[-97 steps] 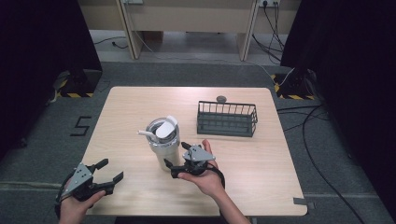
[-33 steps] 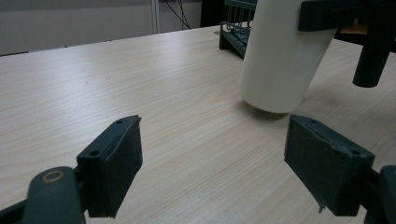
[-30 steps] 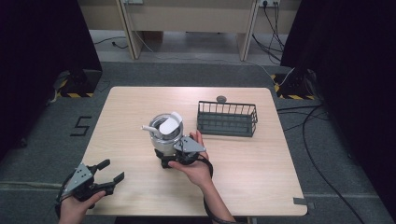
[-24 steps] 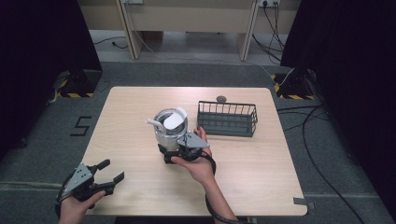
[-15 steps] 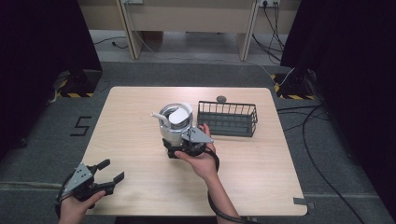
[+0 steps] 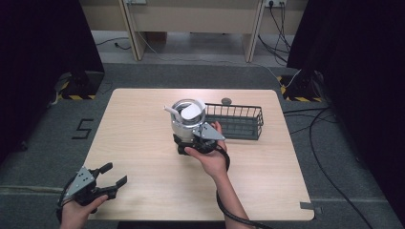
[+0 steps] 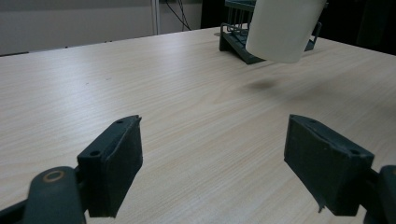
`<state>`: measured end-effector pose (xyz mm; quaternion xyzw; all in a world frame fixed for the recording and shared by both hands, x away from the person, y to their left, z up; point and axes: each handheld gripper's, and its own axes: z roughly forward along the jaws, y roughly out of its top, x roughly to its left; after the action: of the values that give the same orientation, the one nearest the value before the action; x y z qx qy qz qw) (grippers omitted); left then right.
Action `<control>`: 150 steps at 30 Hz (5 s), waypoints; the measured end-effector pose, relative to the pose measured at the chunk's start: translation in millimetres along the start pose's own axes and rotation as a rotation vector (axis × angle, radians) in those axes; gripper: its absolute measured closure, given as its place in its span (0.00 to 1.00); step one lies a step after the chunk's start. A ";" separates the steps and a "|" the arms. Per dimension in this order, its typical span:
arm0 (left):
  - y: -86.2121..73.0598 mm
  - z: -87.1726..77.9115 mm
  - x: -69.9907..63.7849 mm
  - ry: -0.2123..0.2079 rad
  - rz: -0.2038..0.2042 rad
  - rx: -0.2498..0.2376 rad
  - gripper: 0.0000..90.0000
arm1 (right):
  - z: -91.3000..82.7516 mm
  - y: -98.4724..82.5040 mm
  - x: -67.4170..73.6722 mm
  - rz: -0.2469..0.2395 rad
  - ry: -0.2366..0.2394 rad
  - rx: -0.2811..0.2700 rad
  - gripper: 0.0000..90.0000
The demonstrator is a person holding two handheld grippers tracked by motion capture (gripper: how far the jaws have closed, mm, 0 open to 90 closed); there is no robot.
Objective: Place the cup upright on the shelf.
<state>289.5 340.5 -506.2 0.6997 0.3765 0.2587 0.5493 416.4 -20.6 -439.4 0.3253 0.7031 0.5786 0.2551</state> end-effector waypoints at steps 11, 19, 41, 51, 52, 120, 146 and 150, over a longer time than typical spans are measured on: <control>-0.2 0.8 -0.4 -0.002 -0.003 0.000 0.21 | -6.5 11.9 -16.1 0.005 -0.058 -0.003 0.12; -0.3 1.0 -0.3 -0.003 -0.004 0.001 0.21 | -11.1 17.9 -24.0 0.010 -0.088 0.001 0.12; -0.3 1.0 -0.3 0.000 -0.006 0.001 0.21 | -25.1 38.5 -44.9 0.024 -0.158 -0.013 0.12; -0.5 1.3 -0.2 0.000 -0.009 0.003 0.21 | -31.1 45.9 -61.7 0.033 -0.213 -0.014 0.12; -0.5 1.4 -0.3 0.000 -0.009 0.003 0.21 | -31.8 47.9 -64.7 0.031 -0.221 -0.015 0.12; -2.0 1.6 1.5 0.006 -0.023 0.007 0.20 | -11.7 52.8 -157.2 0.101 -0.444 0.038 0.12; -2.0 1.5 1.4 0.005 -0.021 0.007 0.20 | 3.0 17.1 -162.5 0.122 -0.477 0.102 0.12; -1.8 1.5 1.2 0.004 -0.019 0.008 0.20 | 2.9 16.3 -161.8 0.116 -0.480 0.103 0.12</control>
<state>290.9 340.8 -508.4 0.6976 0.3854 0.2535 0.5483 527.7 -138.5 -426.8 0.5059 0.6310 0.4618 0.3642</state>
